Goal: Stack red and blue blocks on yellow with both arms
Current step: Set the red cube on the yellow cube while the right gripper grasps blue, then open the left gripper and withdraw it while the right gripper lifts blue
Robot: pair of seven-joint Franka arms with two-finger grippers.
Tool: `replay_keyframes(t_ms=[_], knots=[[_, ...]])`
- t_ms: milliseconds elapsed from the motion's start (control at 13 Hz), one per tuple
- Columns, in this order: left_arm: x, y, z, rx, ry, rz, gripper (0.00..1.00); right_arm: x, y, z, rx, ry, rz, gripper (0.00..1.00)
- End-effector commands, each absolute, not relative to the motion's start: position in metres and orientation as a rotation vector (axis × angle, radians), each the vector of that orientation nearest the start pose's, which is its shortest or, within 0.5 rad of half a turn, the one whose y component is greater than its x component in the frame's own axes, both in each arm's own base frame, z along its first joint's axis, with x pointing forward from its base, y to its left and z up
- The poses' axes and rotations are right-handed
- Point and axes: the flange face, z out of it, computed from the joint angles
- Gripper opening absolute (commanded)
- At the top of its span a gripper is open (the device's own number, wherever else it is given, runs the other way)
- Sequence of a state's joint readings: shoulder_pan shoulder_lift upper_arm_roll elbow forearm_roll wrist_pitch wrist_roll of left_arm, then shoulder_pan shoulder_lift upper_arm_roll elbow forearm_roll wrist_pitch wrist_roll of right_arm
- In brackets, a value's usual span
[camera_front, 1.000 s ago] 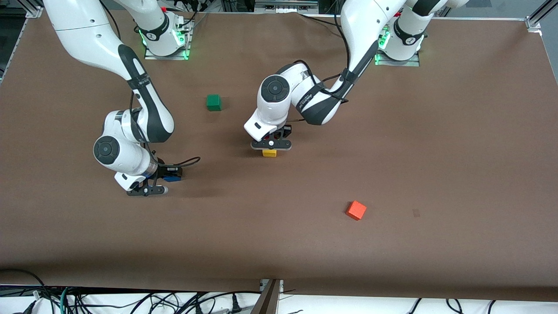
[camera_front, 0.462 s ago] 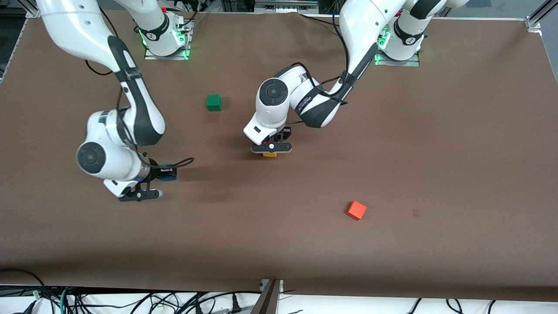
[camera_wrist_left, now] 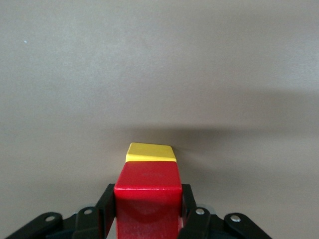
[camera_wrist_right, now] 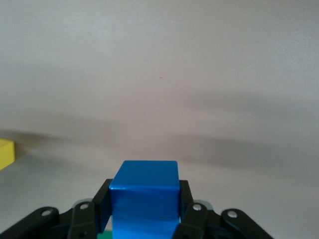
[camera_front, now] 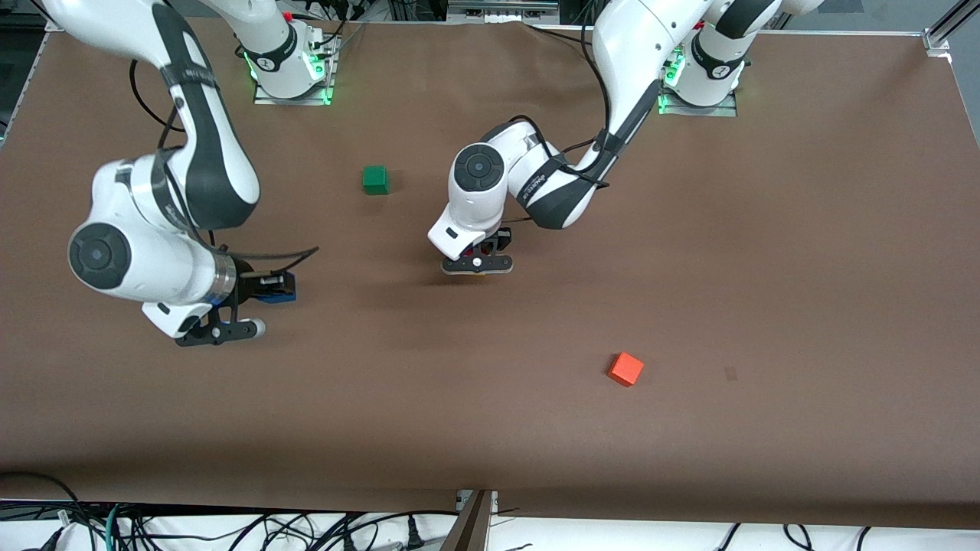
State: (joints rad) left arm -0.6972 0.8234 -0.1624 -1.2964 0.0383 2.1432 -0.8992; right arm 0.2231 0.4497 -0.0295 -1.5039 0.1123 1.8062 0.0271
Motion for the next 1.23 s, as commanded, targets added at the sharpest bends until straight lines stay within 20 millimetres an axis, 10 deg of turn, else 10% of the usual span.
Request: replay_keyframes(t_ms=[0, 77, 231, 846, 1154], knots=[[0.512, -0.558, 0.254, -3.183, -0.102, 0.019, 0.09, 0.644, 0.152, 0.421, -3.063, -0.208, 0.244, 0.26], [0.511, -0.558, 0.253, -3.183, -0.1, 0.022, 0.21, 0.642, 0.153, 0.423, -3.074, -0.211, 0.252, 0.26], [0.516, -0.554, 0.256, -3.185, -0.091, 0.013, 1.0, 0.641, 0.156, 0.423, -3.075, -0.209, 0.255, 0.26], [0.533, -0.536, 0.287, -3.162, -0.142, 0.056, 1.0, 0.631, 0.188, 0.422, -3.096, -0.084, 0.272, 0.26], [0.608, -0.438, 0.373, -3.162, -0.144, 0.031, 1.0, 0.624, 0.204, 0.425, -3.101, -0.03, 0.302, 0.26]])
